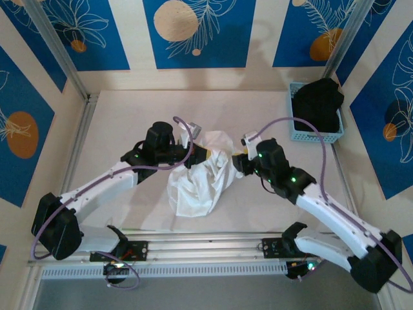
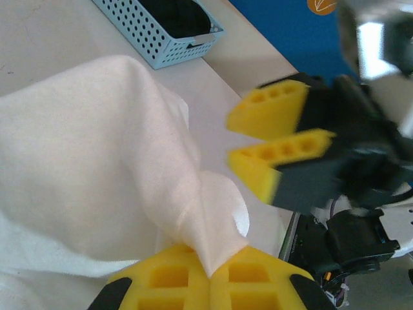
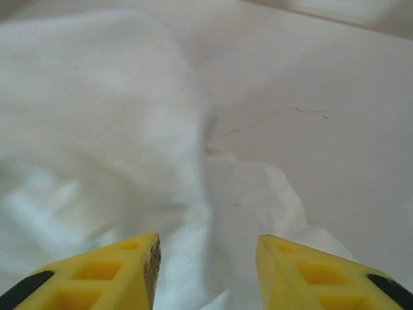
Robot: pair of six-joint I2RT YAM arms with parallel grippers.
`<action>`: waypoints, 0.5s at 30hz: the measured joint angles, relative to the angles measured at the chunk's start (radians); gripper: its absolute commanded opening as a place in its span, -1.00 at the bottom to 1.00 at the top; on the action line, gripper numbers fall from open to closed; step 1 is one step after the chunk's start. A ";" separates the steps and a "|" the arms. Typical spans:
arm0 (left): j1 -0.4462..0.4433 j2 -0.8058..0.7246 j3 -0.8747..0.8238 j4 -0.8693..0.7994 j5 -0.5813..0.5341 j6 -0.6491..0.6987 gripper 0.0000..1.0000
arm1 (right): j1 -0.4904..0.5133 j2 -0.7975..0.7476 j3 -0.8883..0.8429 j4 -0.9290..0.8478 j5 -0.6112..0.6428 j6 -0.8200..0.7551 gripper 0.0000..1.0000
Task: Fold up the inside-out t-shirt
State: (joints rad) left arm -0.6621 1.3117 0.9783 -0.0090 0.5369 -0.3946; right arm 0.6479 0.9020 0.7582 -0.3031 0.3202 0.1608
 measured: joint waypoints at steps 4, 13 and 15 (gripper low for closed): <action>0.002 0.000 0.000 0.000 -0.007 0.000 -1.00 | 0.028 -0.075 -0.079 0.069 -0.128 0.032 0.06; 0.006 0.000 -0.004 0.002 -0.006 -0.001 -1.00 | 0.038 0.149 -0.130 0.227 -0.206 0.161 -0.34; 0.014 -0.002 -0.012 0.011 0.003 -0.017 -1.00 | 0.016 0.164 -0.130 0.245 -0.226 0.182 -0.65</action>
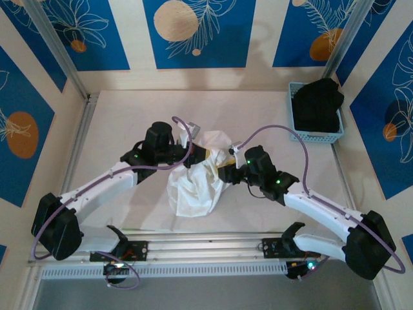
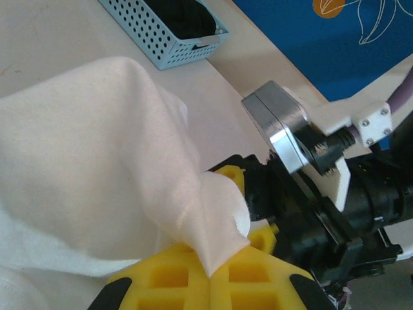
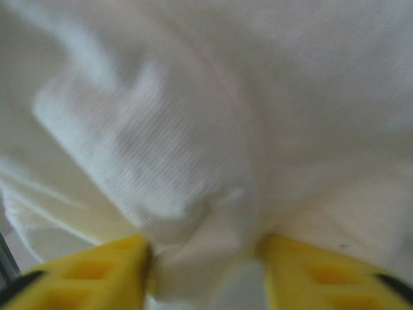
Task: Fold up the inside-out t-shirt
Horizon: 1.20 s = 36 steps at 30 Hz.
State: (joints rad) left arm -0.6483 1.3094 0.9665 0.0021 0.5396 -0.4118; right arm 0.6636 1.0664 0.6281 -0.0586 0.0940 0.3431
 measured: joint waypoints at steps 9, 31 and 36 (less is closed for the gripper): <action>0.116 -0.013 -0.065 0.137 0.134 -0.156 -1.00 | -0.158 -0.116 -0.002 -0.066 -0.053 0.012 -0.77; 0.121 -0.020 -0.065 0.148 0.167 -0.174 -1.00 | 0.055 -0.051 0.079 -0.106 -0.021 -0.169 -0.33; 0.121 -0.020 -0.065 0.148 0.167 -0.174 -1.00 | 0.051 0.052 0.107 -0.061 0.031 -0.134 -0.33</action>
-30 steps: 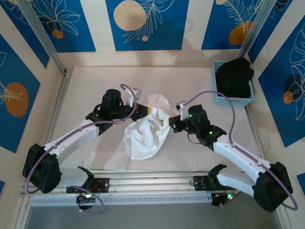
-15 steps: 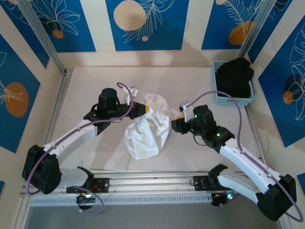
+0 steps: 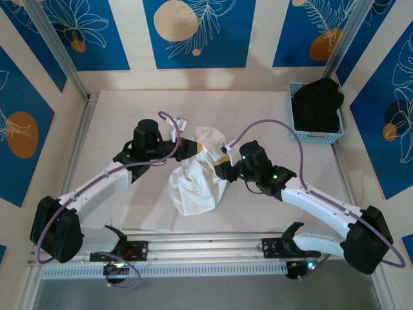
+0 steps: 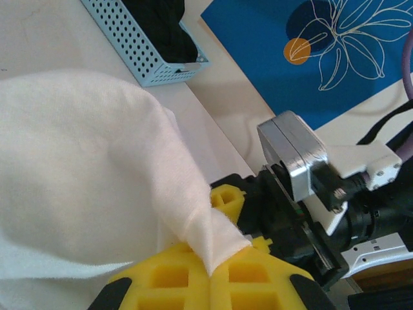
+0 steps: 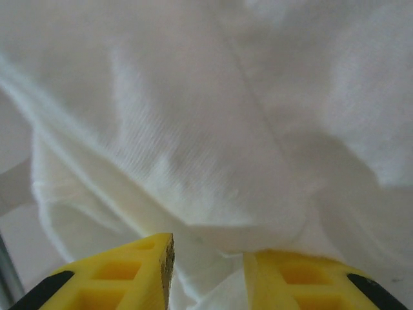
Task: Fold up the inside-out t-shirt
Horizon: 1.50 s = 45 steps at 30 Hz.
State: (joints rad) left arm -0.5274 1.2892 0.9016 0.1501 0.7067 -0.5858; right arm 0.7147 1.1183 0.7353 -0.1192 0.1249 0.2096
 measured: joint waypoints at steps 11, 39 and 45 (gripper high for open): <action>0.000 0.000 0.000 -0.004 -0.009 0.009 -1.00 | -0.027 0.058 0.029 0.067 -0.013 0.055 -0.97; -0.183 -0.193 -0.082 -0.227 -0.571 0.318 -0.06 | -0.255 -0.015 -0.027 0.265 -0.586 0.357 -1.00; -0.191 -0.046 -0.064 -0.166 -0.467 0.385 -0.14 | -0.267 -0.018 -0.032 0.270 -0.595 0.367 -1.00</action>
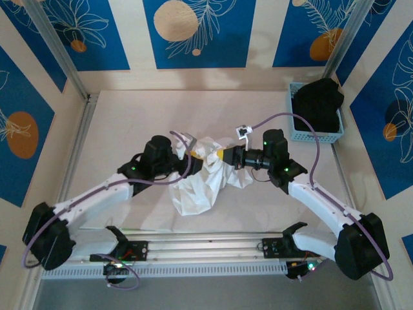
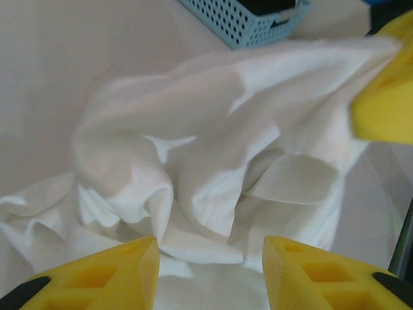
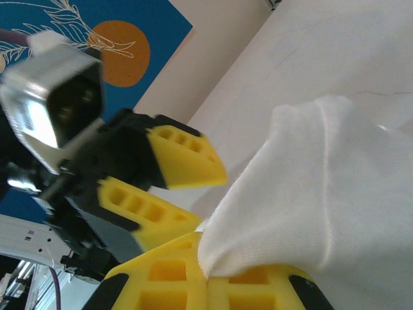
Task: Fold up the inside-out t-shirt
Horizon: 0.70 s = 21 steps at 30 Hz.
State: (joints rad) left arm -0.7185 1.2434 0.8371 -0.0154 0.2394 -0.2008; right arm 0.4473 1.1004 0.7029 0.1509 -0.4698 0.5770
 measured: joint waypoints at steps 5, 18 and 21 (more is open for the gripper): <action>0.000 0.123 0.061 0.011 0.051 0.015 -0.19 | -0.010 -0.023 -0.015 -0.001 -0.003 0.000 -1.00; 0.000 0.238 0.130 0.078 0.167 0.021 -0.24 | -0.040 -0.032 -0.047 0.015 -0.010 0.011 -1.00; 0.000 0.267 0.144 0.082 0.181 0.020 -0.41 | -0.042 -0.033 -0.047 0.017 -0.011 0.015 -1.00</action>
State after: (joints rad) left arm -0.7185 1.5101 0.9813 0.0666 0.4202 -0.1806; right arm 0.4053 1.0676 0.6556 0.1680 -0.4808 0.5922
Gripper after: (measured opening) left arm 0.352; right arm 0.042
